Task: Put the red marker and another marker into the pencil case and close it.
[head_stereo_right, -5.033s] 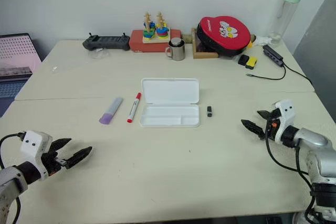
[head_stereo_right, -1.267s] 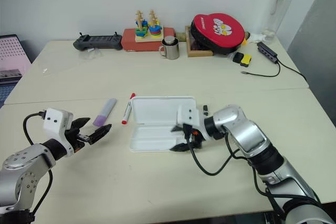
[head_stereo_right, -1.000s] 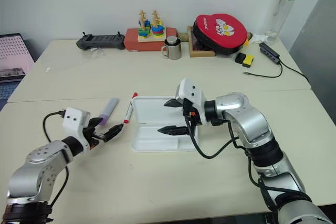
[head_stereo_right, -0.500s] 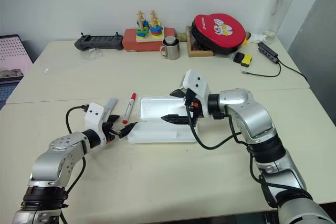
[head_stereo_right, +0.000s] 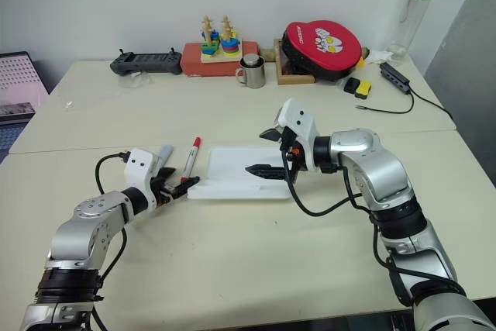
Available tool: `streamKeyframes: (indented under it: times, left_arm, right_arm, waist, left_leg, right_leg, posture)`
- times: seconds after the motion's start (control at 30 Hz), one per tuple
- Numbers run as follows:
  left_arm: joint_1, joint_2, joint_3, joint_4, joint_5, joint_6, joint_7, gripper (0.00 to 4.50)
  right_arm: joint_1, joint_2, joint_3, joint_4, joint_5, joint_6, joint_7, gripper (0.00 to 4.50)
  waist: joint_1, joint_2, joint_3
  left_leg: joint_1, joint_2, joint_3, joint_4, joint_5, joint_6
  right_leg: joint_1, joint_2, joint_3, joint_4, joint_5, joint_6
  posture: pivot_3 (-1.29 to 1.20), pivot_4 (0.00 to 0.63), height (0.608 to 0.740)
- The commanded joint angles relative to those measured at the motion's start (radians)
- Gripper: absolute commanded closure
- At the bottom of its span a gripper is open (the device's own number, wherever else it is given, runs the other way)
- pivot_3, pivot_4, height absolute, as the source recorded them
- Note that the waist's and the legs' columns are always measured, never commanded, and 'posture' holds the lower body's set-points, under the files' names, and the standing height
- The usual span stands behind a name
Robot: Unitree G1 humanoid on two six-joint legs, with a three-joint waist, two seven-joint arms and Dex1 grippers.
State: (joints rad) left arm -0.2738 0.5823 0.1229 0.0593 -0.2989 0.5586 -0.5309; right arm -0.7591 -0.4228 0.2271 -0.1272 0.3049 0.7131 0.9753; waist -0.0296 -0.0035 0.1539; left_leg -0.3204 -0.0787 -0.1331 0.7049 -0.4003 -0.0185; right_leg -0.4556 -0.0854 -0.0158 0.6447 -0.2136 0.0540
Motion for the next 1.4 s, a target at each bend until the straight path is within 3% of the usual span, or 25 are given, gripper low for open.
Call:
streamKeyframes:
  times: [0.03,0.43,0.63,0.77,0.97,1.17,1.4]
  left_arm:
    - [-0.025,-0.018,0.006,0.027,0.013,-0.016,0.013,1.67]
    - [-0.047,-0.049,0.017,0.053,0.020,-0.033,0.032,4.00]
    - [-0.049,0.003,0.057,0.025,-0.003,-0.114,-0.039,4.05]
    - [-0.060,0.133,0.064,-0.139,-0.152,-0.138,-0.362,4.05]
    - [-0.127,0.271,-0.113,-0.156,-0.116,-0.184,-0.661,4.05]
    - [-0.197,0.254,-0.296,-0.006,0.061,-0.367,-0.757,4.05]
    - [-0.265,0.180,-0.317,0.116,0.132,-0.453,-0.720,4.05]
  right_arm:
    - [-0.016,-0.001,-0.035,-0.040,0.039,-0.015,0.003,0.00]
    - [-0.022,-0.006,-0.053,-0.047,0.080,-0.026,-0.003,0.00]
    - [-0.029,-0.026,-0.075,-0.057,0.109,-0.023,0.010,0.00]
    - [-0.025,-0.062,-0.089,-0.062,0.119,-0.030,0.031,0.00]
    - [-0.012,-0.096,-0.081,-0.064,0.118,-0.050,0.037,0.00]
    - [0.010,-0.102,-0.078,-0.110,0.124,-0.033,0.008,0.00]
    - [0.037,-0.122,-0.089,-0.155,0.135,-0.005,-0.016,0.00]
  waist:
    - [0.001,0.000,0.000]
    - [0.001,0.000,0.000]
    - [0.000,0.000,0.000]
    - [-0.001,0.000,0.000]
    - [0.000,0.000,0.000]
    - [-0.002,0.000,0.000]
    - [0.001,0.000,0.000]
  left_leg:
    - [0.000,0.000,0.000,0.001,0.000,0.000]
    - [-0.004,0.000,-0.003,0.006,0.000,0.000]
    - [-0.005,0.000,-0.003,0.006,0.000,0.000]
    - [-0.008,0.001,-0.003,0.007,0.000,0.000]
    - [-0.008,0.000,-0.003,0.006,0.000,0.000]
    - [-0.008,0.000,-0.003,0.006,0.000,0.000]
    - [-0.009,0.000,-0.003,0.007,0.000,0.000]
  right_leg:
    - [0.000,0.000,0.000,0.000,0.000,0.000]
    - [0.000,0.000,0.000,0.000,0.000,0.000]
    - [0.000,0.000,0.000,0.000,0.000,0.000]
    - [-0.003,0.000,-0.001,0.000,0.000,0.000]
    - [-0.002,-0.001,-0.001,0.000,0.000,0.000]
    - [-0.002,-0.001,-0.001,0.000,0.000,0.000]
    - [-0.002,-0.001,-0.001,0.000,0.000,0.000]
  posture:
    - [0.00,0.150,0.740]
    - [0.00,0.150,0.740]
    - [0.00,0.150,0.740]
    - [0.00,0.150,0.740]
    - [0.00,0.150,0.740]
    - [0.00,0.150,0.740]
    - [0.00,0.150,0.740]
